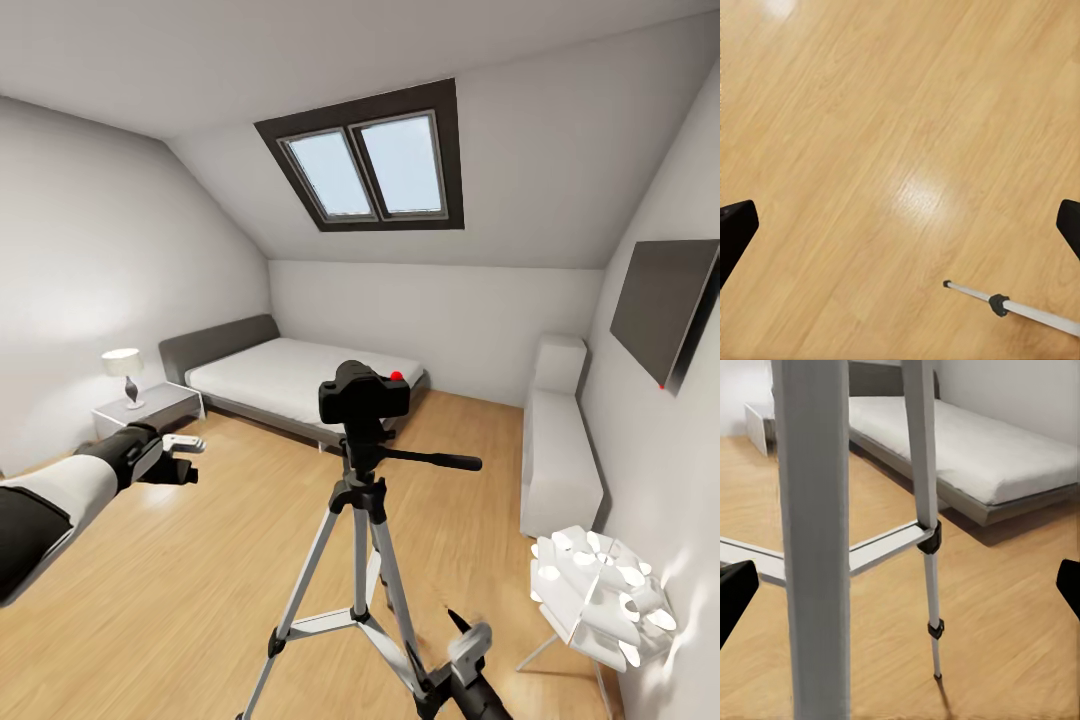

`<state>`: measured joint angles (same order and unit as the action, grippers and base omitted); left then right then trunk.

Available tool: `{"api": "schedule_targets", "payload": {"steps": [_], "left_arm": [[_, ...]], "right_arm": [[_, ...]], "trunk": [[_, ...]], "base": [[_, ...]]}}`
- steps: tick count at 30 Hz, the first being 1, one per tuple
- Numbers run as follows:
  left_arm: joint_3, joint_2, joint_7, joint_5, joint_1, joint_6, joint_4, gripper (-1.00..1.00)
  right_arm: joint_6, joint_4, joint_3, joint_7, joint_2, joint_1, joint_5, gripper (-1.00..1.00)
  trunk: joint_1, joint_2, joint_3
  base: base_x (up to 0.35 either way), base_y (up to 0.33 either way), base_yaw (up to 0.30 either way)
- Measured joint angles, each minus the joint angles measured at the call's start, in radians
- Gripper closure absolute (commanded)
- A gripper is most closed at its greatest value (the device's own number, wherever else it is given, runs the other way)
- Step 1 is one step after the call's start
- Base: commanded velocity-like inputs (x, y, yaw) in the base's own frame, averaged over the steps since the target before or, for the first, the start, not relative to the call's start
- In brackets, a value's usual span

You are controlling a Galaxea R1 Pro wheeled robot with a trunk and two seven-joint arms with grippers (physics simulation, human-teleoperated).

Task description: Attach the digital camera to the camera tripod in the bedroom.

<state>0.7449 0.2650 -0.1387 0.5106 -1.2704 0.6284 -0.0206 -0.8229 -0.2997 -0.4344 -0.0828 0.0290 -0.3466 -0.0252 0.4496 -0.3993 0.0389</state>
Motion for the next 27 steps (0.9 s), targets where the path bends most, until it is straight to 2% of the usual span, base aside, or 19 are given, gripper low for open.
{"api": "schedule_targets", "payload": {"steps": [4, 9, 13, 21, 26, 27], "left_arm": [[0.0, 0.0, 0.006, 0.001, 0.004, 0.0, 0.001, -1.0], [0.0, 0.001, 0.026, 0.005, 0.015, 0.0, 0.002, -1.0], [0.0, 0.001, 0.053, 0.007, 0.033, 0.001, 0.002, -1.0], [0.0, 0.001, 0.068, 0.009, 0.083, 0.002, 0.002, -1.0], [-0.001, 0.003, 0.071, 0.009, 0.133, 0.003, 0.004, -1.0], [-0.001, 0.005, 0.072, 0.009, 0.157, 0.004, 0.004, -1.0]], "right_arm": [[-0.123, 0.14, -0.001, 0.001, 0.001, 0.0, -0.001, -1.0], [-0.219, 0.267, -0.001, 0.001, 0.001, 0.0, -0.001, -1.0], [-0.22, 0.331, 0.0, 0.0, 0.002, 0.004, -0.001, -1.0], [-0.22, 0.365, 0.0, 0.0, 0.002, 0.028, -0.001, -1.0], [-0.22, 0.37, 0.0, 0.003, 0.002, 0.054, -0.002, -1.0], [-0.22, 0.371, 0.0, 0.005, 0.002, 0.068, -0.001, -1.0]], "trunk": [[0.0, 0.0, 0.0], [0.0, 0.0, 0.0], [0.0, 0.0, 0.0], [0.0, 0.0, 0.0], [0.0, 0.0, 0.0], [0.0, 0.0, 0.0]], "base": [[0.0, 0.0, 0.0], [0.0, 0.0, 0.0], [0.0, 0.0, 0.0], [0.0, 0.0, 0.0], [0.0, 0.0, 0.0], [0.0, 0.0, 0.0]]}}
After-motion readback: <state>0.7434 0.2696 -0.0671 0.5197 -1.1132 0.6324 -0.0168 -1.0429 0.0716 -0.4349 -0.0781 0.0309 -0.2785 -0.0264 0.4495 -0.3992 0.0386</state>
